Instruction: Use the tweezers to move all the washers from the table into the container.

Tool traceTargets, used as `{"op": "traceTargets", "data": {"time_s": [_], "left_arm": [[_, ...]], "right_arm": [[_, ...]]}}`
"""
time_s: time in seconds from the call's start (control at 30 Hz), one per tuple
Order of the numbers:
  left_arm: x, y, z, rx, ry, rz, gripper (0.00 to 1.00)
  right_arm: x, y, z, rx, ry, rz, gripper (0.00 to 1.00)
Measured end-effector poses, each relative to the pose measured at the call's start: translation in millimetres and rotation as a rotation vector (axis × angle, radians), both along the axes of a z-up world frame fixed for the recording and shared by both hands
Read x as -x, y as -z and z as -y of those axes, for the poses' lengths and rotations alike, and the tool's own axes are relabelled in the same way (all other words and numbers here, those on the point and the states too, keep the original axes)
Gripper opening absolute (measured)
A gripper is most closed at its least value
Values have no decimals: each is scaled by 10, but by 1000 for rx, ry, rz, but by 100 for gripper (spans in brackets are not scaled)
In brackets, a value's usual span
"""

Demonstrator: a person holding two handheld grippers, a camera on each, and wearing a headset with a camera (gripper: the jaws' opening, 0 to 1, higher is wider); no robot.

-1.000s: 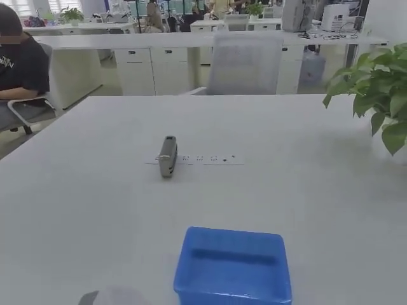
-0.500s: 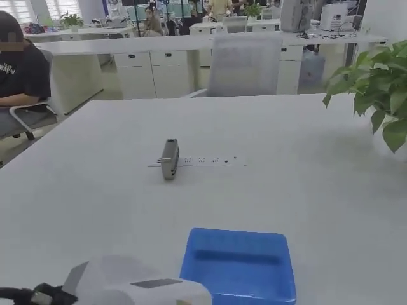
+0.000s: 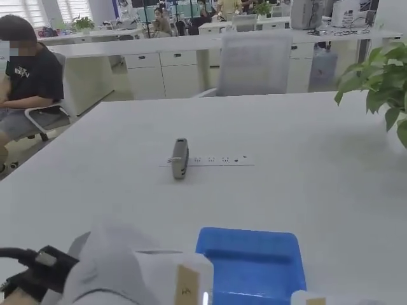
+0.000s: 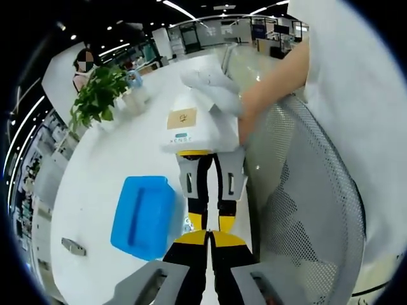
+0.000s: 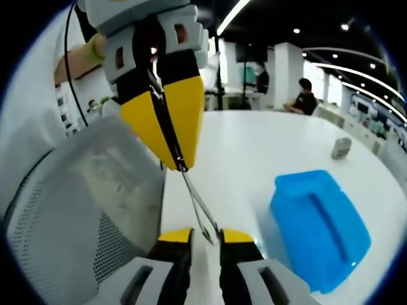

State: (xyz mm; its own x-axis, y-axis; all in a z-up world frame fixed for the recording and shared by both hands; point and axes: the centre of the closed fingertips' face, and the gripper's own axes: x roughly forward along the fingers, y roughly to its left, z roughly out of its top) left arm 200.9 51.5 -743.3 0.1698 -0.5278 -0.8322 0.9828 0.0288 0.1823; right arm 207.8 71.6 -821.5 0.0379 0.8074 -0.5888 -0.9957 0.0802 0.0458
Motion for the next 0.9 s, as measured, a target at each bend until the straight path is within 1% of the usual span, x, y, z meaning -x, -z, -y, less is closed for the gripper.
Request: {"op": "traceTargets", "data": {"time_s": [0.03, 0.1, 0.17, 0.23, 0.37, 0.43, 0.5, 0.53, 0.67, 0.7, 0.77, 0.8, 0.83, 0.87, 0.9], "left_arm": [[-12, -8, -9, -3, 0, 3, 0], [-33, -9, -23, -13, -6, -4, 0], [-54, 5, -32, -24, 2, 1, 0], [-68, 21, -30, -30, 2, -7, 0], [-54, 19, -3, -28, 24, -12, 0], [-47, 13, 20, -21, 35, -23, 0], [-58, 28, 29, -22, 40, -33, 0], [-62, 37, 29, -25, 43, -38, 0], [-101, 55, 24, -37, 51, -42, 0], [-114, 57, 25, -38, 52, -46, 0], [-120, 69, 25, -38, 46, -74, 0], [-130, 69, 24, -40, 43, -76, 0], [-131, 66, 28, -42, 40, -86, 0], [-136, 69, 24, -48, 39, -89, 0], [-136, 67, 20, -50, 41, -91, 0]], "right_arm": [[-13, 3, -21, 1, -2, 1, 13], [-33, -2, -58, -8, -6, -2, 13], [-71, -8, -100, -20, -7, 0, 13], [-80, -4, -121, -29, -11, -8, 13], [-72, 32, -105, -26, -13, -9, 12], [-76, 54, -82, -24, -5, -16, 11], [-82, 81, -59, -17, -2, -27, 9], [-85, 89, -48, -12, -2, -25, 8], [-127, 102, -20, -5, 14, -23, 8], [-134, 103, -22, -6, 16, -24, 8], [-132, 113, -29, -6, 17, -34, 8], [-125, 114, -38, -8, 16, -42, 8], [-121, 94, -55, -21, 18, -50, 8], [-107, 78, -68, -33, 17, -59, 8], [-111, 81, -70, -31, 19, -57, 9]]}}
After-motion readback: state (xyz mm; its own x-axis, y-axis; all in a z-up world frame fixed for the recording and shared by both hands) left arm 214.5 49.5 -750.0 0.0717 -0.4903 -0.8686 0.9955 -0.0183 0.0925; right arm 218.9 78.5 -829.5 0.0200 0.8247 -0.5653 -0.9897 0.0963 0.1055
